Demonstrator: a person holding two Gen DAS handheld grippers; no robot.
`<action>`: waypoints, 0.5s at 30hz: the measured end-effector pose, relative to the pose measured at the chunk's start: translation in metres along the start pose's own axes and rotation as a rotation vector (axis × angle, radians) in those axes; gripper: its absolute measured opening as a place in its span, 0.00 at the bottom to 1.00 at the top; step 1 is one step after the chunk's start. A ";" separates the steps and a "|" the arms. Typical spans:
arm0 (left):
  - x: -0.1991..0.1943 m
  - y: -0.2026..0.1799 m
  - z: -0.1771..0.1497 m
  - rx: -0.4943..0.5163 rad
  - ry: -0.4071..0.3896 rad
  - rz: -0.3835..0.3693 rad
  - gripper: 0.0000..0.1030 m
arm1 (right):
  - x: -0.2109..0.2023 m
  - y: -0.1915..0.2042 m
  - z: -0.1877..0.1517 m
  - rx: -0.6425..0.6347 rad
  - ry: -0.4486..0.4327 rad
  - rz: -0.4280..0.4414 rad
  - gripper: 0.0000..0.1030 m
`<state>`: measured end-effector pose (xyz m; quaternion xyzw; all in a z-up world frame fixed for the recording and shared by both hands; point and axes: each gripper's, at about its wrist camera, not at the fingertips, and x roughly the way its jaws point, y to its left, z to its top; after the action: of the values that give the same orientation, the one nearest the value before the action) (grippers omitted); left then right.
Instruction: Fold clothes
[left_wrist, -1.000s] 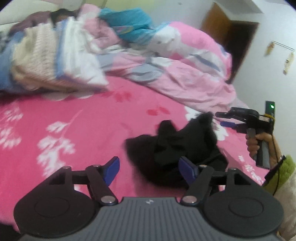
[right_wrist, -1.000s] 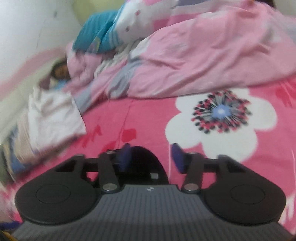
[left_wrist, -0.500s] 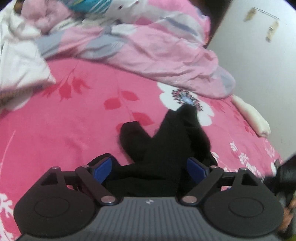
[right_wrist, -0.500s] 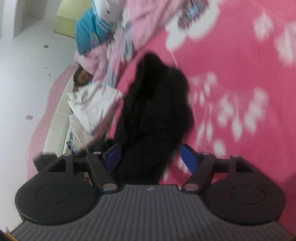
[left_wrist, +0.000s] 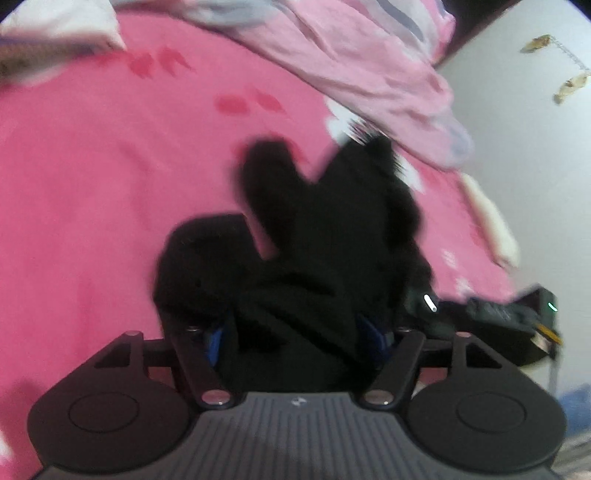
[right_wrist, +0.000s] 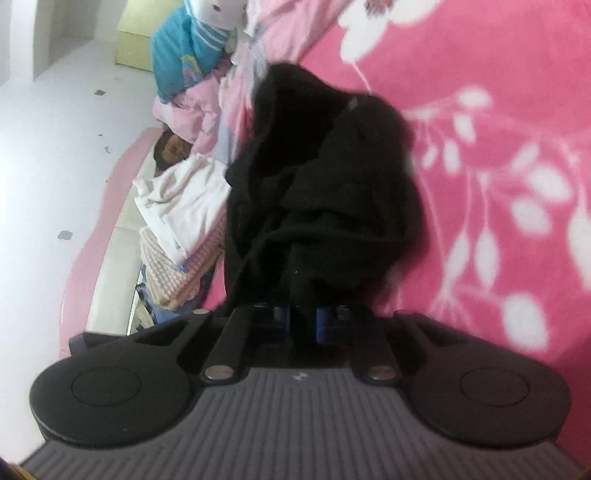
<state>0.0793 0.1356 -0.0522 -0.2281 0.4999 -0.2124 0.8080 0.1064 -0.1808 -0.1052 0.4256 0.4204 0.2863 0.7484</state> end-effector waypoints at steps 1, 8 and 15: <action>0.002 -0.006 -0.004 0.001 0.020 -0.029 0.65 | -0.004 0.002 0.004 -0.015 -0.011 0.003 0.08; 0.041 -0.069 -0.031 0.081 0.146 -0.246 0.65 | -0.040 0.011 0.040 -0.153 -0.073 -0.064 0.08; 0.031 -0.073 -0.038 0.127 0.113 -0.243 0.70 | -0.071 -0.001 0.062 -0.200 -0.090 -0.150 0.14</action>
<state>0.0495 0.0530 -0.0469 -0.2230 0.4990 -0.3525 0.7596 0.1265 -0.2613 -0.0609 0.3287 0.3865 0.2504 0.8245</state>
